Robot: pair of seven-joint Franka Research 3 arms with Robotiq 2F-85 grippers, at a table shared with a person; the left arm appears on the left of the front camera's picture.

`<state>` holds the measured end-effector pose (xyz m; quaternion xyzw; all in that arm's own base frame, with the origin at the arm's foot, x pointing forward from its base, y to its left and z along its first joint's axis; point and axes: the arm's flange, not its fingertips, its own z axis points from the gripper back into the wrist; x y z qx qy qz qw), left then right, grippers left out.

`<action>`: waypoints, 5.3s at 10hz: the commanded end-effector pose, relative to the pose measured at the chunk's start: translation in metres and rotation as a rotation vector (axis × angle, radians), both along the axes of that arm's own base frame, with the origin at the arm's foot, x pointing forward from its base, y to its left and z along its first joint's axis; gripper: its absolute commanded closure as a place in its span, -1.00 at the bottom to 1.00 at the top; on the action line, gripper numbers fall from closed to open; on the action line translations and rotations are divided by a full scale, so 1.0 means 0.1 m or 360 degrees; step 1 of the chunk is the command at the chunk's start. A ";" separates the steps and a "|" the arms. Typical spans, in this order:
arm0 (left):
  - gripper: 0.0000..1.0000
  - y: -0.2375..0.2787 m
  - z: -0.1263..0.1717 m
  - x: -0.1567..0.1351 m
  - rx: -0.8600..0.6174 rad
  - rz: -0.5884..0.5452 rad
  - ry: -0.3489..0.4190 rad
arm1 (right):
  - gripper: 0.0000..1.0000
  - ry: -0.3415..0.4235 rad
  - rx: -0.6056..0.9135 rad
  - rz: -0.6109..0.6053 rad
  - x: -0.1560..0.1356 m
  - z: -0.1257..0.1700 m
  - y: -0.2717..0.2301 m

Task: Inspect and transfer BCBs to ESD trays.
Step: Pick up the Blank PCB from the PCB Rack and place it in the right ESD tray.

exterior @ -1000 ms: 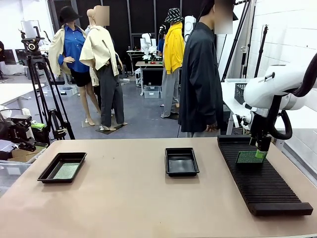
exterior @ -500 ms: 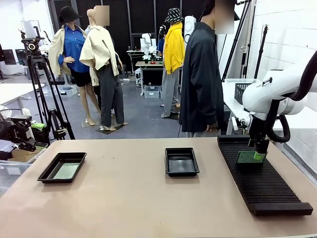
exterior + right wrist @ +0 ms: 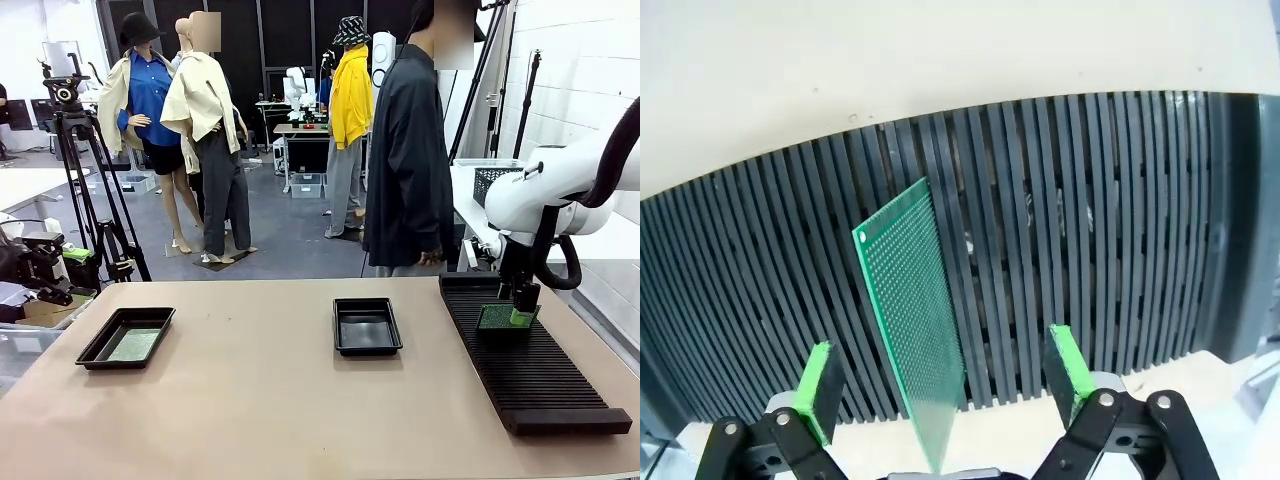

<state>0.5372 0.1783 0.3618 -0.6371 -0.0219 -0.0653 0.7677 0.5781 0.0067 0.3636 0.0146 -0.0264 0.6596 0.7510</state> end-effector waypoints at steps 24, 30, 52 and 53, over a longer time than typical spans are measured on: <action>-1.00 -0.01 0.01 -0.01 0.0016 -0.0007 -0.0003 | 1.00 0.0058 -0.0114 0.0053 0.08 0.14 0.01; -1.00 -0.01 0.01 -0.01 0.0016 -0.0007 -0.0003 | 1.00 0.0015 -0.0232 0.0075 -0.11 0.45 0.12; -1.00 -0.01 0.01 -0.01 0.0016 -0.0007 -0.0003 | 1.00 0.0316 0.0501 -0.2206 -0.37 1.07 1.82; -1.00 -0.01 0.01 -0.01 0.0016 -0.0007 -0.0003 | 1.00 0.0357 0.0510 -0.2216 -0.37 0.99 1.85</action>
